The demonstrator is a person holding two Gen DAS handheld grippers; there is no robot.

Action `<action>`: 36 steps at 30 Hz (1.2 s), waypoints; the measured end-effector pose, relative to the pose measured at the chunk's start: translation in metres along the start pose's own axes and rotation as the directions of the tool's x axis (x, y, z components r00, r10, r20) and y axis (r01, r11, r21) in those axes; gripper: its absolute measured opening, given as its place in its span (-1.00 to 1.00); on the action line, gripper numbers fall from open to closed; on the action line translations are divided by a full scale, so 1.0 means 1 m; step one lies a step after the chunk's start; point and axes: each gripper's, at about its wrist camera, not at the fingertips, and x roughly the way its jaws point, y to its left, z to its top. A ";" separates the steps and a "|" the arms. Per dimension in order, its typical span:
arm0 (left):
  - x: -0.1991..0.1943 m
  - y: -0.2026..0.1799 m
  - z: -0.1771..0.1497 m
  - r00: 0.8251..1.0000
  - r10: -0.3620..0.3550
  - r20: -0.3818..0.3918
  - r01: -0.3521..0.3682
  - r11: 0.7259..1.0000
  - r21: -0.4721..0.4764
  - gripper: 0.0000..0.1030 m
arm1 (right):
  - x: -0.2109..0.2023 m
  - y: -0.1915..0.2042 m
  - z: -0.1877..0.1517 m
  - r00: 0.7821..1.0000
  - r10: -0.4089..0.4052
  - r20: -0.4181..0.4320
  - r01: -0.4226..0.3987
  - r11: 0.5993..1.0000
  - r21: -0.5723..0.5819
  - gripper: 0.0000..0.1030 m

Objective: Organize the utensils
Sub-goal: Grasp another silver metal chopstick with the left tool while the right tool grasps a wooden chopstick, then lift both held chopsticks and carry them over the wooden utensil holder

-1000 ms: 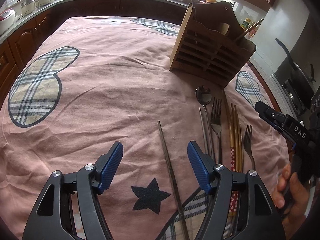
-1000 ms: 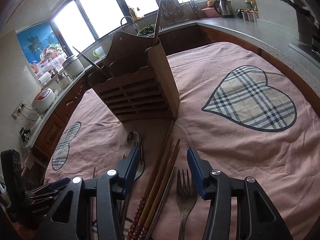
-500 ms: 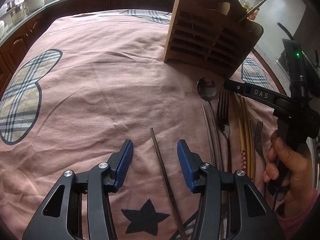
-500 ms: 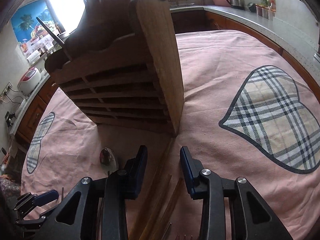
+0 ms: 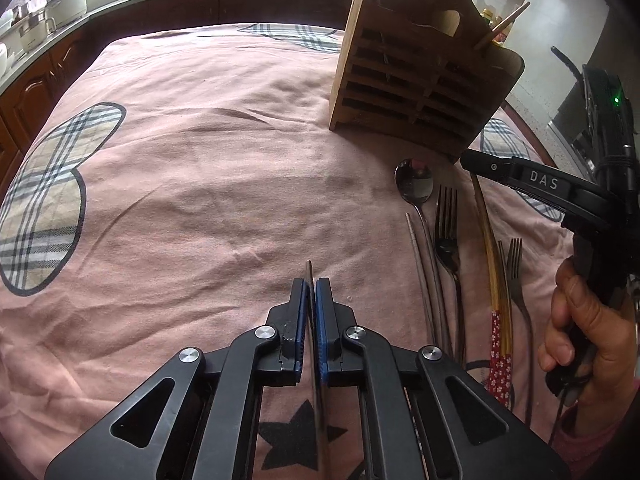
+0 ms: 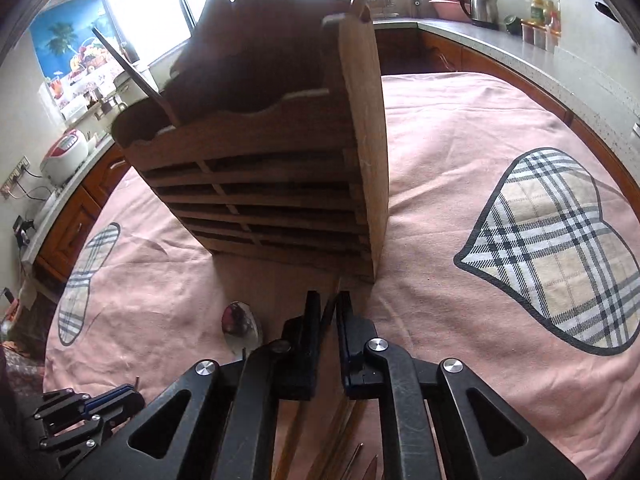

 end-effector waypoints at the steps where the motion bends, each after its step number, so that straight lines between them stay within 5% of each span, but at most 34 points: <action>1: -0.004 0.001 0.000 1.000 -0.005 0.007 0.005 1.000 -0.005 -0.93 | -0.007 0.000 0.000 1.000 0.013 0.012 -0.013 1.000 0.005 -0.86; 15: -0.090 0.012 -0.003 0.983 -0.084 0.164 0.092 0.995 -0.042 -0.93 | -0.119 0.010 -0.005 0.972 0.130 0.196 -0.136 0.990 0.022 -0.90; 36: -0.165 0.016 -0.022 0.944 -0.112 0.310 0.127 0.991 -0.030 -0.93 | -0.190 0.023 -0.024 0.933 0.163 0.320 -0.173 0.985 0.005 -0.90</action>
